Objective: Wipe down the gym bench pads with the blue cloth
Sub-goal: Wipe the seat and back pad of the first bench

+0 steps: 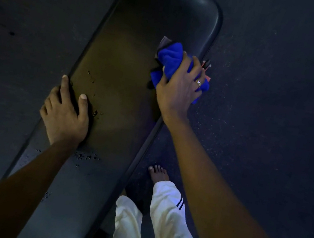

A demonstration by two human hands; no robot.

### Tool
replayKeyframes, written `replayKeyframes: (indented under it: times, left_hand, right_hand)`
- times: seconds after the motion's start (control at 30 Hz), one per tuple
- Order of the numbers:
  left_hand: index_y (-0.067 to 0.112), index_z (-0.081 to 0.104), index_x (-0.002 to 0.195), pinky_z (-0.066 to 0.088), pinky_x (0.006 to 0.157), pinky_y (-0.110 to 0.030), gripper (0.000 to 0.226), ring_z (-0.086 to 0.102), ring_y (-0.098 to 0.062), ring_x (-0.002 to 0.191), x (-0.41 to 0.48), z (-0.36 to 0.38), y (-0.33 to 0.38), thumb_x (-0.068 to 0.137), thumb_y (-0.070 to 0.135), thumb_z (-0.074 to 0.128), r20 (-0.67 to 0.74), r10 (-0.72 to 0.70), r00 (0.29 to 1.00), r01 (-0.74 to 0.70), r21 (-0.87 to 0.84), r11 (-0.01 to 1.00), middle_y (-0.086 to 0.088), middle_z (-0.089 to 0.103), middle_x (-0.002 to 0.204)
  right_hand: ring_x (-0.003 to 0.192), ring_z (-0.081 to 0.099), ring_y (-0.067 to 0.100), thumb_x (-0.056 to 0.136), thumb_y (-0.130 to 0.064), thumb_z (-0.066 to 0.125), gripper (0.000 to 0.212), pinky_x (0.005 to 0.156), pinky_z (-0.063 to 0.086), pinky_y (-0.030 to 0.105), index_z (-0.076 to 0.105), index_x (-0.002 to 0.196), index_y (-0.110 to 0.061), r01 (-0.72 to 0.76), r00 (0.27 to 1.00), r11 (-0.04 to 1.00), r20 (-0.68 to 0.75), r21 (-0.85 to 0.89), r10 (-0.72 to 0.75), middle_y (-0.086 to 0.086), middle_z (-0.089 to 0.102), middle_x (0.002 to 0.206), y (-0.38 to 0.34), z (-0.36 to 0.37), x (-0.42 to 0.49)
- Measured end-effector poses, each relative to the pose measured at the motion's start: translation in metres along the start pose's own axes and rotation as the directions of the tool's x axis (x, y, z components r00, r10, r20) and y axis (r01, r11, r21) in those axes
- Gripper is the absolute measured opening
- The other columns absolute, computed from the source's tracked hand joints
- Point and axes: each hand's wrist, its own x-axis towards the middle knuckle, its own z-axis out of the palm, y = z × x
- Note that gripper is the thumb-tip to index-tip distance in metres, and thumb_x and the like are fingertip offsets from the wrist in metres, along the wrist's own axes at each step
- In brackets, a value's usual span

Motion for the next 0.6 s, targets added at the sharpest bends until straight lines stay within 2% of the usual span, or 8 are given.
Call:
replayKeyframes:
  times: [0.1,0.17,0.23,0.3,0.4,0.47,0.53,0.6]
  left_hand:
    - [0.020,0.021,0.162,0.029,0.110,-0.061,0.066,0.039,-0.046,0.136,-0.001,-0.003,0.002,0.105,0.053,0.030,0.010,-0.010,1.000,0.010,-0.009,1.000,-0.026,0.039,0.152]
    - [0.020,0.021,0.162,0.029,0.110,-0.062,0.066,0.039,-0.046,0.136,-0.002,-0.004,0.003,0.105,0.053,0.030,0.012,-0.008,1.000,0.008,-0.011,1.000,-0.026,0.039,0.152]
    - [0.021,0.020,0.162,0.029,0.110,-0.062,0.066,0.039,-0.046,0.137,0.000,-0.005,0.003,0.105,0.053,0.030,0.023,-0.007,1.000,0.007,-0.016,1.000,-0.026,0.039,0.152]
    - [0.021,0.020,0.162,0.028,0.111,-0.062,0.065,0.038,-0.045,0.137,0.000,-0.005,0.002,0.105,0.053,0.031,0.036,-0.017,0.999,0.018,-0.020,1.000,-0.025,0.039,0.153]
    - [0.022,0.020,0.162,0.029,0.111,-0.062,0.065,0.039,-0.044,0.137,0.000,-0.006,0.002,0.106,0.052,0.034,0.045,-0.020,0.999,0.021,-0.026,0.999,-0.024,0.039,0.153]
    - [0.022,0.021,0.161,0.030,0.110,-0.062,0.065,0.040,-0.044,0.136,0.000,-0.006,0.002,0.106,0.052,0.035,0.045,-0.020,0.999,0.021,-0.031,0.999,-0.024,0.041,0.152]
    - [0.022,0.021,0.161,0.030,0.110,-0.061,0.065,0.041,-0.044,0.135,0.000,-0.007,0.003,0.105,0.051,0.035,0.046,-0.019,0.999,0.020,-0.028,0.999,-0.024,0.041,0.151]
    - [0.021,0.021,0.161,0.030,0.110,-0.061,0.064,0.041,-0.043,0.136,0.000,-0.008,0.004,0.106,0.051,0.035,0.050,-0.017,0.999,0.018,-0.029,0.999,-0.024,0.042,0.151]
  right_hand:
    - [0.154,0.006,0.041,0.096,-0.058,0.051,0.079,0.114,0.018,0.073,0.020,0.160,-0.023,0.197,0.976,0.973,0.117,-0.117,-0.183,0.007,0.016,0.166,0.003,-0.005,-0.021]
    - [0.155,-0.002,0.039,0.096,-0.070,0.037,0.082,0.116,0.006,0.072,0.017,0.161,-0.025,0.486,0.857,0.852,0.297,-0.195,-0.421,0.005,0.011,0.169,0.016,-0.013,-0.034]
    - [0.156,-0.004,0.034,0.101,-0.063,0.036,0.070,0.118,0.005,0.073,0.021,0.161,-0.030,0.677,0.707,0.712,0.428,-0.184,-0.562,0.003,0.009,0.170,0.026,-0.026,-0.018]
    - [0.157,-0.004,0.032,0.102,-0.051,0.044,0.056,0.119,0.001,0.070,0.034,0.156,-0.037,0.734,0.657,0.656,0.429,-0.176,-0.620,0.002,0.007,0.170,0.027,-0.035,0.011]
    - [0.156,0.004,0.032,0.094,-0.040,0.061,0.051,0.122,0.000,0.065,0.052,0.145,-0.042,0.656,0.744,0.735,0.305,-0.169,-0.594,0.002,0.015,0.168,0.012,-0.037,0.023]
    - [0.149,0.021,0.034,0.090,-0.035,0.068,0.054,0.121,0.018,0.062,0.055,0.143,-0.036,0.531,0.846,0.828,0.162,-0.181,-0.508,0.006,0.029,0.160,0.003,-0.035,-0.001]
    - [0.145,0.025,0.037,0.092,-0.041,0.064,0.062,0.118,0.029,0.058,0.046,0.150,-0.029,0.319,0.947,0.937,0.079,-0.144,-0.311,0.012,0.029,0.157,-0.006,-0.031,-0.029]
    - [0.154,0.001,0.039,0.096,-0.060,0.049,0.078,0.124,0.008,0.056,0.022,0.161,-0.027,0.043,0.992,0.999,0.123,-0.019,-0.041,0.013,0.005,0.168,-0.020,-0.018,-0.037]
